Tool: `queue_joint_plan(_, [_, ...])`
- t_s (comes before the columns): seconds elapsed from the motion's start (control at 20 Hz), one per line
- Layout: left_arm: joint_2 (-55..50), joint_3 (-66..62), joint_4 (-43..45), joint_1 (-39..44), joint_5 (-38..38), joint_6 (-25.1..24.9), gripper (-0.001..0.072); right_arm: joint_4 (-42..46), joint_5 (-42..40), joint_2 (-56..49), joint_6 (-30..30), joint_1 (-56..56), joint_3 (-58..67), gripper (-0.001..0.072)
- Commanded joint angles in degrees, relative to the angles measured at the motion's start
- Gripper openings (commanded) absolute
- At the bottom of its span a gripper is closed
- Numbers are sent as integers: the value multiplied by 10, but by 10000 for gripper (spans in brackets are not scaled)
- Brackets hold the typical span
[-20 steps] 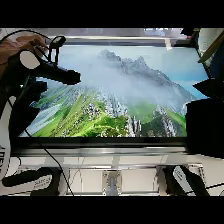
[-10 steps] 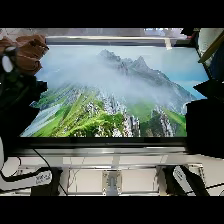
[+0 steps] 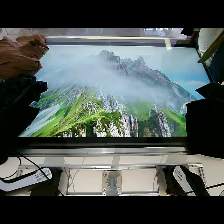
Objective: Fold the clothes and pants, and hang the long-sleeved shirts on hangers.
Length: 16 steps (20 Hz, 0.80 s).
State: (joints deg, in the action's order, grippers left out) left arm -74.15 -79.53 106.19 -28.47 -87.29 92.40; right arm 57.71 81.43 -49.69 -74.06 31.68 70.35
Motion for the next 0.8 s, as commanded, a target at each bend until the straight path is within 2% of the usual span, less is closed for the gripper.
queue_joint_plan(0.0, [9,7,18,-25,-22,-23,677,10,1,0,-1,0,0,403])
queue_joint_plan(0.15, [9,36,18,-54,-3,-27,677,10,2,0,-1,0,0,402])
queue_joint_plan(0.4, [-9,118,-2,-86,127,-29,675,1,2,0,-22,0,0,402])
queue_joint_plan(0.5, [-33,123,-2,-85,156,-29,672,-16,2,0,-24,0,0,403])
queue_joint_plan(0.55, [-46,123,-2,-85,164,-29,622,-21,2,0,-24,0,0,402])
queue_joint_plan(0.6, [-55,123,-2,-85,163,-29,263,-24,2,0,-24,0,0,403])
queue_joint_plan(0.65, [-58,123,-5,-85,156,-33,9,-24,2,0,-24,0,0,402])
queue_joint_plan(0.75, [-49,120,-33,-79,122,-64,12,-24,1,0,-24,0,0,402])
